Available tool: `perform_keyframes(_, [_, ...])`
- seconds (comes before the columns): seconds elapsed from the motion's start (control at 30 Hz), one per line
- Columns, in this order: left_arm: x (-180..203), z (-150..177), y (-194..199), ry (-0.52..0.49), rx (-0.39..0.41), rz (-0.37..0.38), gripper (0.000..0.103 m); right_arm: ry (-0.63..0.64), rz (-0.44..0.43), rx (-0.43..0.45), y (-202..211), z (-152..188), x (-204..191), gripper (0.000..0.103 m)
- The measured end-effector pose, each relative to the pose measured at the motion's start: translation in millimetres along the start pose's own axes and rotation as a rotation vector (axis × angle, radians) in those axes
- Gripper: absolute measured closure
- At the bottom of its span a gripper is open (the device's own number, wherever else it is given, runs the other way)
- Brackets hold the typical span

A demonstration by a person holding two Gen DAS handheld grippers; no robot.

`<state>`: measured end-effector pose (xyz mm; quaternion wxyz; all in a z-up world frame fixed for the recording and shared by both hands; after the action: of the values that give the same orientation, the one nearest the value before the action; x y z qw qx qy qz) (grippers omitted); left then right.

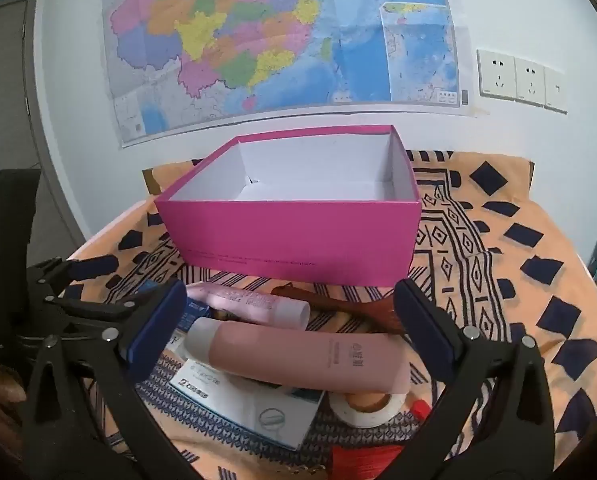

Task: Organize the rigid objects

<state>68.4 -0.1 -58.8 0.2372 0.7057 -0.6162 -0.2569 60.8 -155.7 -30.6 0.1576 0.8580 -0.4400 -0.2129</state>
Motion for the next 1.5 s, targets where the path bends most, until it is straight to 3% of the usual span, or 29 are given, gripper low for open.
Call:
perform_keyframes(0.17, [-5,-1,4,0.027,0.002,-0.012,0.0,-0.034,-0.014,-0.043,-8,9,-11,0.0])
perform_keyframes(1.5, [-15,-3,7,0.051,0.022,-0.021,0.0,-0.041,-0.04,-0.06,-17,10,-12,0.0])
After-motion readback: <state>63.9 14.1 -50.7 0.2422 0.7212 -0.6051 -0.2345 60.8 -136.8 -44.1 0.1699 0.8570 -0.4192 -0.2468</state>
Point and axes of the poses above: each gripper's, at about its wrist camera, not at the fingertips, and y roughly against the way its jaws point, x to its right, z to its underside, the point moved 9 cm from there along -y, roughly the way its jaws point, and after that the axes turned 7 degrees about -z, right-handed, at the moved point
